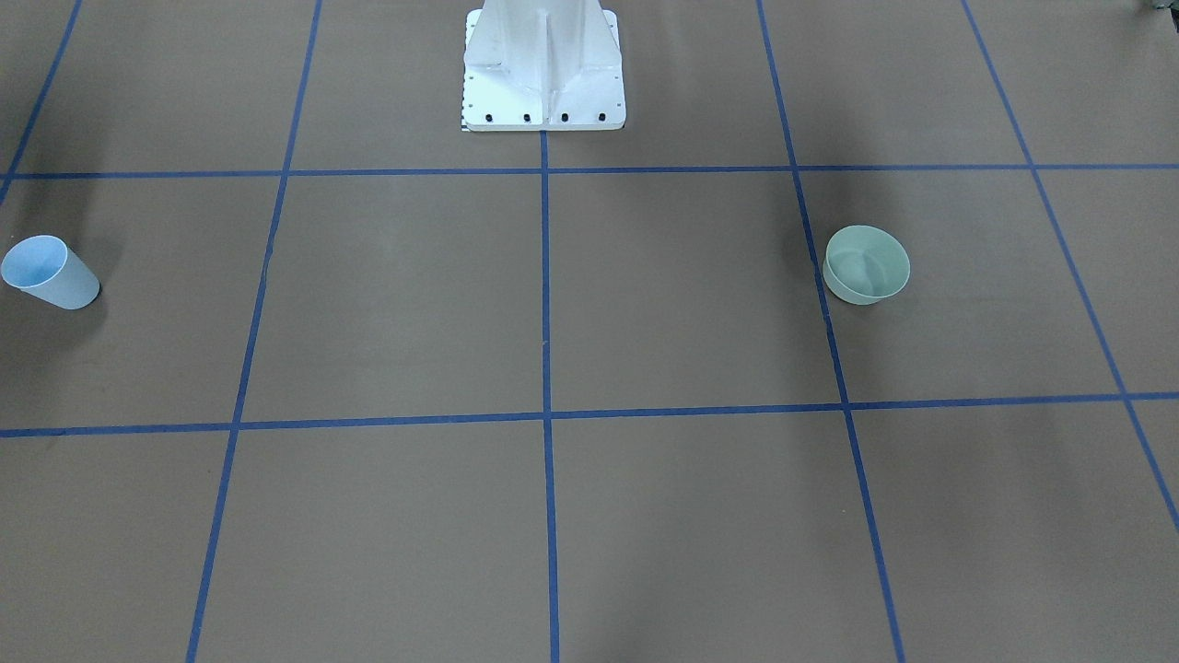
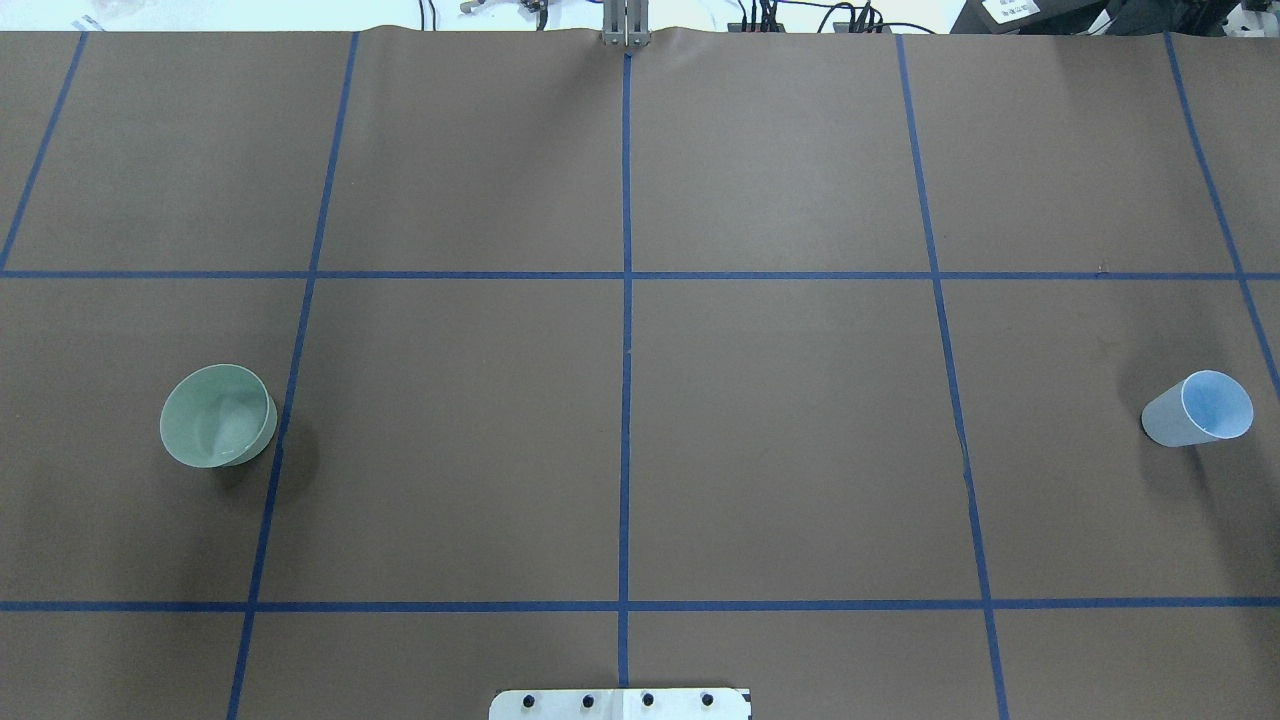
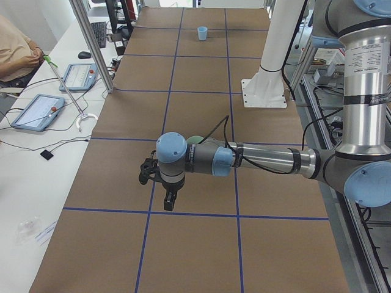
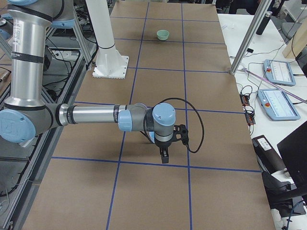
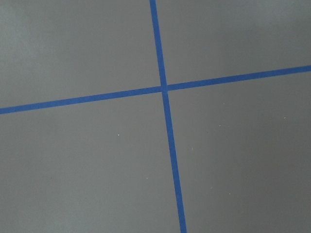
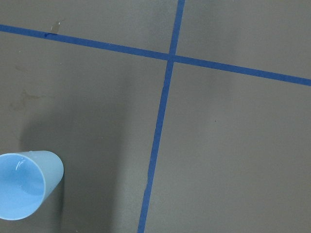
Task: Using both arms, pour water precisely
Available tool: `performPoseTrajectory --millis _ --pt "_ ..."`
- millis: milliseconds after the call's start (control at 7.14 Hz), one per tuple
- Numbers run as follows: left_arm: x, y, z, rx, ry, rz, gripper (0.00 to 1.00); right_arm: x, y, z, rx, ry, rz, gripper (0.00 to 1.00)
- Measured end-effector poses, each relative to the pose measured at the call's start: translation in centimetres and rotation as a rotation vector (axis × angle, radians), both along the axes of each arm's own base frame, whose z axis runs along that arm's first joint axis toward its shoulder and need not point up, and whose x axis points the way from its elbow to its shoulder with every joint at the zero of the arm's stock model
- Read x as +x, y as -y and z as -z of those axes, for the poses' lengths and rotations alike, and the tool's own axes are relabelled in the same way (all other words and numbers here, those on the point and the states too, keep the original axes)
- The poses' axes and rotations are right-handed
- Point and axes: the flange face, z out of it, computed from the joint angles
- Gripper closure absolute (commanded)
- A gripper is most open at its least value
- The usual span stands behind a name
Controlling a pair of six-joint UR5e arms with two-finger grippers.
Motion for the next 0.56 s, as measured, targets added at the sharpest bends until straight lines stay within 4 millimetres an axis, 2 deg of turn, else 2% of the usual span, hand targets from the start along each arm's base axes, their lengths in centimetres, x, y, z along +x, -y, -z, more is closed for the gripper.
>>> performPoseTrajectory --millis 560 --pt "0.0 2.3 4.0 0.264 0.003 0.002 0.00 -0.1 1.7 1.8 0.124 0.008 -0.004 0.00"
